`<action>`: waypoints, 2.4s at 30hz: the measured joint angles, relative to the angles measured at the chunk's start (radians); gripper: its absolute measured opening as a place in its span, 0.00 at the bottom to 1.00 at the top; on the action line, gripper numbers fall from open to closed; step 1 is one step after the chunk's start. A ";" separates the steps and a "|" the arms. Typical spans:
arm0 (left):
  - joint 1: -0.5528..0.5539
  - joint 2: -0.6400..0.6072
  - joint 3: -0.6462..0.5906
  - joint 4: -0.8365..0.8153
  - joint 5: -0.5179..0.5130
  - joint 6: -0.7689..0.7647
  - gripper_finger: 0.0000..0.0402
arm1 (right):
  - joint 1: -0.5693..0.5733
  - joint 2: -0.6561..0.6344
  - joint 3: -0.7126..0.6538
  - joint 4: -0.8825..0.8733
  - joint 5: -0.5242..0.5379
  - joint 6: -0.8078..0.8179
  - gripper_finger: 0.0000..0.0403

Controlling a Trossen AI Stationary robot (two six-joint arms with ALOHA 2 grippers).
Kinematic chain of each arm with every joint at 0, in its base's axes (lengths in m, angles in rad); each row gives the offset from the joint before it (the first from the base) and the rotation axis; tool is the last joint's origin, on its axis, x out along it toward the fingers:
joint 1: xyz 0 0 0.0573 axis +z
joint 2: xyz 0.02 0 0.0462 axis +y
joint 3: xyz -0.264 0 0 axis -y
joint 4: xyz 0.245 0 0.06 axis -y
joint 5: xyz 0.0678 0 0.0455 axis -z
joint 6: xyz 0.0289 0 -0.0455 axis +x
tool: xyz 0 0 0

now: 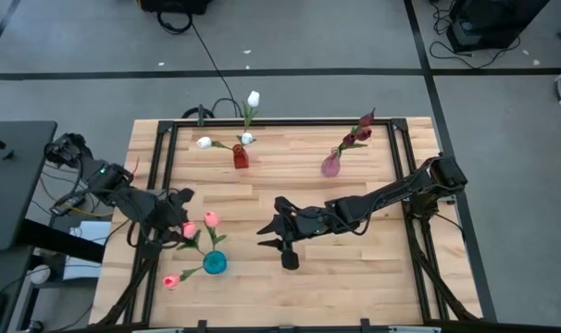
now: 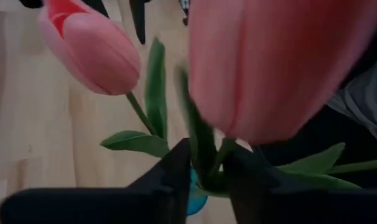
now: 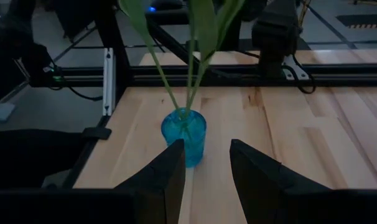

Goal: Sort flowers into vase by color
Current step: Put the pink tulip into the blue vase, then return to Home Position

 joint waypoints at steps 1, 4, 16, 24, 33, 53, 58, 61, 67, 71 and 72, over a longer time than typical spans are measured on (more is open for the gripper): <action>-0.004 0.000 -0.001 -0.002 -0.008 -0.006 0.26 | -0.003 0.000 0.000 -0.007 -0.001 0.003 0.34; -0.014 -0.001 -0.001 -0.006 -0.002 -0.032 0.36 | -0.010 -0.005 0.000 -0.031 -0.010 0.020 0.34; -0.017 -0.056 -0.002 -0.163 0.021 -0.119 0.45 | -0.001 -0.207 -0.002 -0.265 0.039 0.004 0.34; -0.017 -0.126 -0.002 -0.312 -0.004 -0.186 0.44 | 0.013 -0.343 -0.016 -0.341 0.111 -0.001 0.34; -0.017 -0.340 -0.002 -0.307 -0.165 -0.184 0.39 | 0.026 -0.532 -0.286 -0.132 0.190 0.001 0.34; -0.017 -0.537 -0.208 -0.199 -0.106 -0.035 0.39 | -0.135 -1.025 -0.843 0.349 0.213 0.026 0.34; -0.017 -0.587 -0.209 -0.399 -0.020 -0.139 0.39 | -0.171 -1.149 -0.894 0.357 0.287 0.038 0.34; -0.017 -0.614 -0.200 -0.506 -0.013 -0.192 0.39 | -0.201 -1.220 -0.895 0.361 0.275 0.014 0.34; -0.016 -0.707 -0.215 -0.374 -0.088 -0.215 0.39 | -0.216 -1.303 -0.904 0.335 0.183 -0.103 0.34; -0.016 -0.803 -0.298 -0.180 -0.118 -0.164 0.39 | -0.218 -1.321 -0.964 0.343 0.196 -0.136 0.34; -0.016 -0.823 -0.321 -0.149 -0.126 -0.159 0.39 | -0.220 -1.321 -0.986 0.363 0.211 -0.131 0.34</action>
